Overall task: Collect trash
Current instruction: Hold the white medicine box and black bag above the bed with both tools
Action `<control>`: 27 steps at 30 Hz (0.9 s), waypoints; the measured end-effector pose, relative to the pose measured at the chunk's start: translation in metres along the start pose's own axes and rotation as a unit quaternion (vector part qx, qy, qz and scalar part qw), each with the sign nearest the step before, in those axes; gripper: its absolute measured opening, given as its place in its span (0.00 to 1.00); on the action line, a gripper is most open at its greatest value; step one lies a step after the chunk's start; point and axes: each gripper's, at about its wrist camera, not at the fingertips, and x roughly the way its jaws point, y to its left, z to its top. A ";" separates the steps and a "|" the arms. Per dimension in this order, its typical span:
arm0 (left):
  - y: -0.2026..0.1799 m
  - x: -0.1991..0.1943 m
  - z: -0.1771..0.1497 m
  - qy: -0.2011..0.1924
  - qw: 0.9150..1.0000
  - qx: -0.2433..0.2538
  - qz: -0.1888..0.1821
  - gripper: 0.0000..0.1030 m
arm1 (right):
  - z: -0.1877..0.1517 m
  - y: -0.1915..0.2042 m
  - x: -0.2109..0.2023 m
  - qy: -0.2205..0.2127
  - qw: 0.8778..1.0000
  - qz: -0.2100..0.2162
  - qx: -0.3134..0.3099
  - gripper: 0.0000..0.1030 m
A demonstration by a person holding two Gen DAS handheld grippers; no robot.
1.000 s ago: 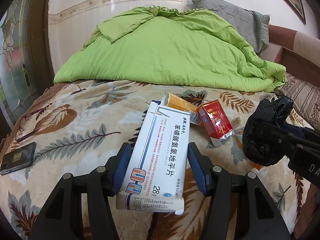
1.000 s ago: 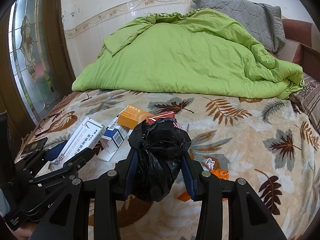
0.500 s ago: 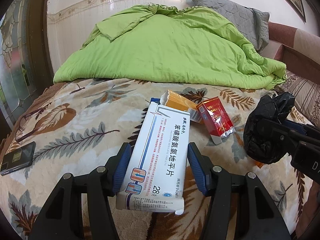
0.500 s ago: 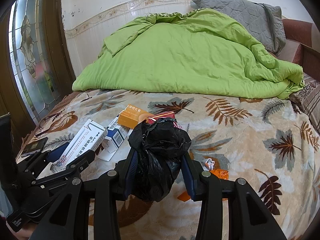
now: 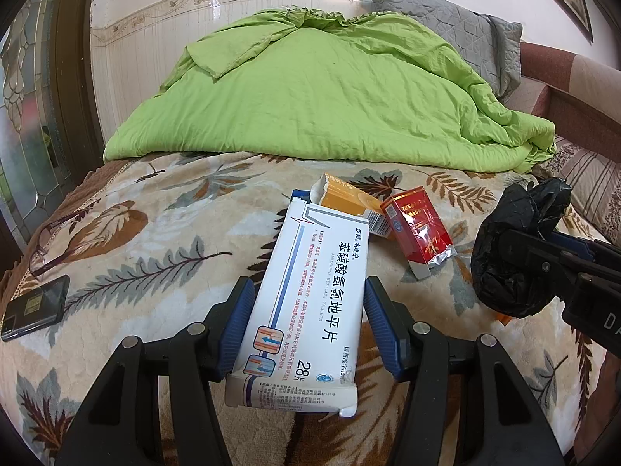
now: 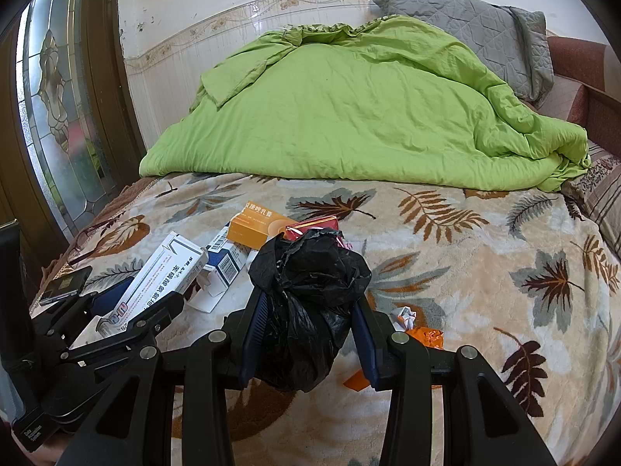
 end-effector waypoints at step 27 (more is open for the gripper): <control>-0.002 0.000 -0.002 -0.002 1.000 0.001 0.000 0.55 | 0.000 -0.001 0.000 0.000 1.000 0.000 -0.001 0.44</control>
